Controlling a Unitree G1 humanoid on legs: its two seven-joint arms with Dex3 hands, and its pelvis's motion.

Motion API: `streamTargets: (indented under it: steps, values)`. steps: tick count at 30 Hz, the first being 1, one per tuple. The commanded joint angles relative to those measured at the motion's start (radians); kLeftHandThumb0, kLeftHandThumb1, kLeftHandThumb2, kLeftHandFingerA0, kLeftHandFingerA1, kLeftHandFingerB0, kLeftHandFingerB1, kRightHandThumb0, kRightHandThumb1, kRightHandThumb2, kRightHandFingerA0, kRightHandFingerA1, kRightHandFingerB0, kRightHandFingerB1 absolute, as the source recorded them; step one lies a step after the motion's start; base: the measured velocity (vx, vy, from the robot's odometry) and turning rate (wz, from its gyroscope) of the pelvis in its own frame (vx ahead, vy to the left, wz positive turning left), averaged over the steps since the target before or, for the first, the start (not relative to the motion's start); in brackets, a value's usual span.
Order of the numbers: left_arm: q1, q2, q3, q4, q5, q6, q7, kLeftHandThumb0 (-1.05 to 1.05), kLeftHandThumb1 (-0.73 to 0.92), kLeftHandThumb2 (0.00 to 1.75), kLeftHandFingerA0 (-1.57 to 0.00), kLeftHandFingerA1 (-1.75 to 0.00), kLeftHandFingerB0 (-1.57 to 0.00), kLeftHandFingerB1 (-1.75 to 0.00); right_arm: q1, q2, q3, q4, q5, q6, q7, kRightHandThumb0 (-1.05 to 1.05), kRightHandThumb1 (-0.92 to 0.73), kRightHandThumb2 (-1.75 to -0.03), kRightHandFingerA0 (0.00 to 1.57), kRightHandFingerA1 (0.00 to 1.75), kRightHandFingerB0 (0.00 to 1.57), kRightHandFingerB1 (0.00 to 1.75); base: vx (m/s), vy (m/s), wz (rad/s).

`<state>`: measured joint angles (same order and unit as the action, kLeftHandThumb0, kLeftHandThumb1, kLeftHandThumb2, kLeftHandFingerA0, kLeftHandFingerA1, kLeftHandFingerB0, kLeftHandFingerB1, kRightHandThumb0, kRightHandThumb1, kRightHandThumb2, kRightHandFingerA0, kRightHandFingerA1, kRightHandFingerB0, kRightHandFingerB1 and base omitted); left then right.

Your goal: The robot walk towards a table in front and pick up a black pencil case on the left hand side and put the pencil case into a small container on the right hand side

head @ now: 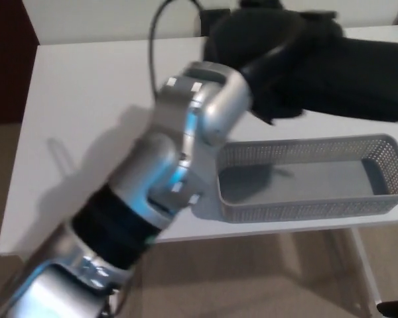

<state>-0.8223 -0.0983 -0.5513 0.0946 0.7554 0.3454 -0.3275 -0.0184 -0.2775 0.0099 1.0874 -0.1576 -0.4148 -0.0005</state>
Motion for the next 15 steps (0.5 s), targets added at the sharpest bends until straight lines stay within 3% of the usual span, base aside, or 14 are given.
streamTargets:
  steps: [1, 3, 7, 9, 10, 11, 13, 15]
  values:
    - [-0.030, -0.098, 0.018, 0.099, -0.058, 0.082, -0.016, -0.30, 0.73, 0.64, -0.79, -1.42, -0.66, -0.65, -0.013, -0.021, 0.009, -0.006, -0.015, 0.016, -0.009, -0.19, -0.49, -0.54, 0.79, 0.53, 0.64, 0.47, 0.00, 0.000, 0.00]
    - [-0.007, -0.115, 0.010, 0.100, -0.060, 0.088, -0.017, -0.30, 0.72, 0.64, -0.82, -1.38, -0.61, -0.56, 0.004, -0.025, 0.011, -0.009, -0.014, 0.007, -0.008, -0.18, -0.49, -0.54, 0.77, 0.54, 0.66, 0.49, 0.00, 0.000, 0.00]
    - [0.030, -0.156, -0.013, 0.113, -0.073, 0.131, -0.043, -0.28, 0.74, 0.64, -0.85, -1.29, -0.64, -0.58, 0.029, -0.028, 0.001, -0.028, 0.002, 0.006, 0.008, -0.17, -0.49, -0.54, 0.79, 0.55, 0.66, 0.49, 0.00, 0.000, 0.02]
    - [0.056, -0.152, -0.020, 0.107, -0.083, 0.130, -0.041, -0.27, 0.73, 0.68, -0.86, -1.27, -0.72, -0.84, 0.041, -0.029, 0.010, -0.040, -0.009, 0.006, 0.003, -0.18, -0.50, -0.54, 0.79, 0.54, 0.66, 0.49, 0.00, 0.000, 0.00]
    - [0.060, -0.149, -0.022, 0.105, -0.086, 0.130, -0.042, -0.27, 0.73, 0.68, -0.86, -1.27, -0.72, -0.84, 0.043, -0.029, 0.012, -0.042, -0.011, 0.006, 0.003, -0.18, -0.50, -0.54, 0.79, 0.54, 0.66, 0.49, 0.00, 0.000, 0.00]
    - [0.064, -0.145, -0.028, 0.111, -0.088, 0.143, -0.052, -0.29, 0.73, 0.66, -0.84, -1.23, -0.74, -0.72, 0.038, -0.026, 0.012, -0.035, -0.008, 0.004, 0.007, -0.18, -0.49, -0.54, 0.77, 0.54, 0.66, 0.49, 0.00, 0.000, 0.00]
    - [0.083, -0.147, -0.040, 0.102, -0.091, 0.153, -0.052, -0.28, 0.70, 0.69, -0.80, -1.43, -0.70, -0.77, 0.052, -0.022, 0.012, -0.039, -0.006, -0.003, 0.004, -0.19, -0.49, -0.54, 0.79, 0.55, 0.68, 0.50, 0.00, 0.000, 0.00]
    - [0.084, -0.148, -0.046, 0.102, -0.089, 0.168, -0.051, -0.27, 0.70, 0.69, -0.80, -1.46, -0.70, -0.73, 0.050, -0.024, 0.013, -0.041, -0.006, -0.004, 0.007, -0.18, -0.50, -0.54, 0.78, 0.55, 0.67, 0.50, 0.00, 0.000, 0.00]
